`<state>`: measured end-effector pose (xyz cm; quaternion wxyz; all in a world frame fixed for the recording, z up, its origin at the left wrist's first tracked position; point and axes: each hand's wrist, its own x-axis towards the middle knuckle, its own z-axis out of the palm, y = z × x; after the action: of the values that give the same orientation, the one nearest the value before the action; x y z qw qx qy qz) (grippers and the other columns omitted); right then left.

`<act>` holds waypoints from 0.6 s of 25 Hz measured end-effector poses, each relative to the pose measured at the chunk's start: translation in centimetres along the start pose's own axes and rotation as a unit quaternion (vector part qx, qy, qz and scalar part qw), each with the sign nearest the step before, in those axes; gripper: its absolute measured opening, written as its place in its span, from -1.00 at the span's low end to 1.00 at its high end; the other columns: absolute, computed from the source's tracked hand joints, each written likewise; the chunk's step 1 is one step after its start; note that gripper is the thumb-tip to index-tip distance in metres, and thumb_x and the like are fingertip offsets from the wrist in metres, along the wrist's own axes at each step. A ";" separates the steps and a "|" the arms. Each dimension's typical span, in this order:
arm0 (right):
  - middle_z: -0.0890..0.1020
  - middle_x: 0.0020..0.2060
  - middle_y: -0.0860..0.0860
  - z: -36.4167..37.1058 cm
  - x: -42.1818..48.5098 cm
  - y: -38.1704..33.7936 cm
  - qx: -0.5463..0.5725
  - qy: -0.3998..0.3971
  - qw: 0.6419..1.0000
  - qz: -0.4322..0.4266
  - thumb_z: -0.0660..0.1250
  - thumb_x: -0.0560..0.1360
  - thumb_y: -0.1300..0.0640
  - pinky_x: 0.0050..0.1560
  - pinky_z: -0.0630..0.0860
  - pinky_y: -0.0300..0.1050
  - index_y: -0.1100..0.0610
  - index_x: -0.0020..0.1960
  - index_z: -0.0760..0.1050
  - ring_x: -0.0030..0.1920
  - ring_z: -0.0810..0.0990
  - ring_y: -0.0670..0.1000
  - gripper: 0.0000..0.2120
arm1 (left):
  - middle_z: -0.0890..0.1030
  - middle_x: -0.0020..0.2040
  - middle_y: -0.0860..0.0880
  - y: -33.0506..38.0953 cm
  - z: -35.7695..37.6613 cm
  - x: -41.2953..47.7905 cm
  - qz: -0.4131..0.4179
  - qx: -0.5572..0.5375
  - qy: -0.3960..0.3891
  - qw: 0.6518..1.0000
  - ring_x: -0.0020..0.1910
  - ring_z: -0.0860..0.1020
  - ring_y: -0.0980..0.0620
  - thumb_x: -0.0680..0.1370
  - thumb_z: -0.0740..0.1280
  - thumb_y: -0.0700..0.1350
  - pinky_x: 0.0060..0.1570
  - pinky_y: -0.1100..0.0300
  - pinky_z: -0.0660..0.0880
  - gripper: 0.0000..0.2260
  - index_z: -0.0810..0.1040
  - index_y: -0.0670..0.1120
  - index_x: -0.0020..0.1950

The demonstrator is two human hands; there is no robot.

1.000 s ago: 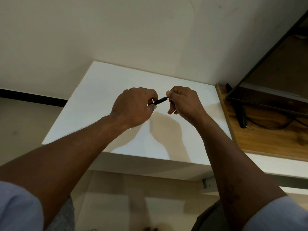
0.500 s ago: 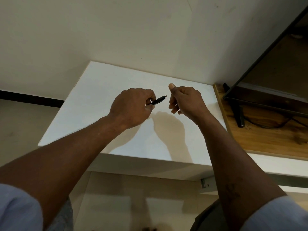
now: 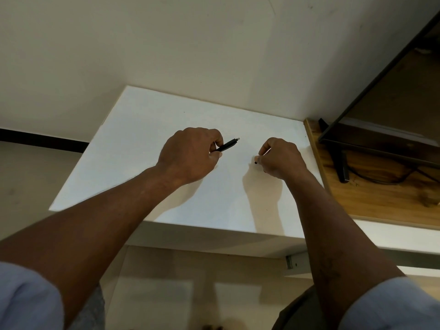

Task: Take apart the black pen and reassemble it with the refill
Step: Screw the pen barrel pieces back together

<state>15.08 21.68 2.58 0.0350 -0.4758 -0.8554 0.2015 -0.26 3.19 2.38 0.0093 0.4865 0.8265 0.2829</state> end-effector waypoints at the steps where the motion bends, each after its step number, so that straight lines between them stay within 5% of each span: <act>1: 0.68 0.03 0.01 0.2 0.0 0.1 -0.010 -0.001 1.000 0.000 0.44 0.52 0.04 0.07 0.63 -0.01 -0.02 0.04 0.58 0.05 0.67 0.10 -0.89 | 0.69 -0.06 0.17 0.0 0.1 0.0 0.002 0.000 0.000 1.000 -0.17 0.55 0.04 0.55 0.38 0.03 -0.18 0.16 0.41 -0.85 0.61 0.14 0.12; 5: 0.68 0.13 0.02 1.0 0.0 0.4 -0.032 0.003 0.999 -0.003 0.45 0.54 0.05 0.10 0.61 -0.02 -0.01 0.19 0.62 0.12 0.65 0.12 -0.77 | 0.68 -0.05 0.16 0.1 0.4 0.1 0.005 0.000 -0.003 1.000 -0.15 0.55 0.03 0.55 0.38 0.03 -0.18 0.16 0.41 -0.85 0.61 0.14 0.12; 11: 0.68 -0.03 0.00 1.8 -0.1 0.0 -0.048 0.020 0.999 -0.017 0.40 0.55 0.09 -0.14 0.48 -0.11 -0.02 -0.02 0.63 -0.06 0.64 0.09 -0.96 | 0.69 -0.05 0.16 -0.2 0.4 0.2 0.002 0.004 -0.001 1.000 -0.17 0.53 0.05 0.55 0.38 0.01 -0.20 0.17 0.38 -0.85 0.61 0.14 0.12; 15: 0.69 -0.09 -0.04 1.6 -0.2 -0.7 -0.027 0.007 0.999 -0.024 0.42 0.53 0.07 -0.13 0.56 -0.08 -0.01 -0.08 0.63 -0.06 0.66 0.08 -0.97 | 0.69 -0.05 0.16 -0.3 0.2 0.2 0.005 0.007 -0.003 1.000 -0.15 0.54 0.04 0.55 0.38 0.00 -0.18 0.16 0.40 -0.84 0.61 0.13 0.13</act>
<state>14.26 20.67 1.42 0.0331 -0.4572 -0.8716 0.1737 -0.54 3.38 2.12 0.0072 0.4912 0.8263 0.2753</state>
